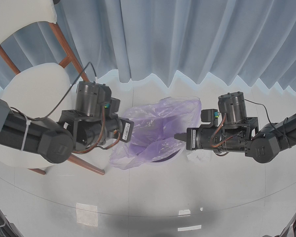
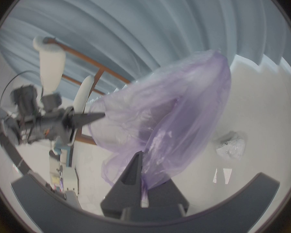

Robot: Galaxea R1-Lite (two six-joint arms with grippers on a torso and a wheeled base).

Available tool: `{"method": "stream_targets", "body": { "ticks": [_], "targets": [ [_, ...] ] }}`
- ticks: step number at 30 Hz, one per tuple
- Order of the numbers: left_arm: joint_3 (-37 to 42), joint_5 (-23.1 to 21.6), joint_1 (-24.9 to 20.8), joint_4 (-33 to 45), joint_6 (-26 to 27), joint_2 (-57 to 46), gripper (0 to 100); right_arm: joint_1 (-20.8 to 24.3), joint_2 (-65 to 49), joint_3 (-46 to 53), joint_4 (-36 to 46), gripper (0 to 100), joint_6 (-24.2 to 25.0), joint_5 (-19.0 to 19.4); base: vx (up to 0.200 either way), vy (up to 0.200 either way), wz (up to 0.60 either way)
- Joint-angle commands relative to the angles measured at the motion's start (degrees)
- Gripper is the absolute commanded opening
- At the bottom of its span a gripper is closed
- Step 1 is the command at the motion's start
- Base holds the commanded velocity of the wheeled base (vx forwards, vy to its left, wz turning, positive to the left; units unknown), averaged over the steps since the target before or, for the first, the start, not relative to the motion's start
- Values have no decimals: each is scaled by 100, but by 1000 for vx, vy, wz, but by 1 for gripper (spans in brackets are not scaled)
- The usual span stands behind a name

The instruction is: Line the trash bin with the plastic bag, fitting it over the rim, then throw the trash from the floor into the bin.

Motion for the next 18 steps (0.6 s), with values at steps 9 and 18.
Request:
{"method": "stream_targets", "body": {
  "ticks": [9,18],
  "targets": [
    [146,-40,373,373,-1018,-282,0,-970,-145,737,-27,0,-564,766,0,0,0],
    [-188,-31,373,312,-1123,60,0,-1287,338,930,-1381,0,-590,766,0,0,0]
  ]
}}
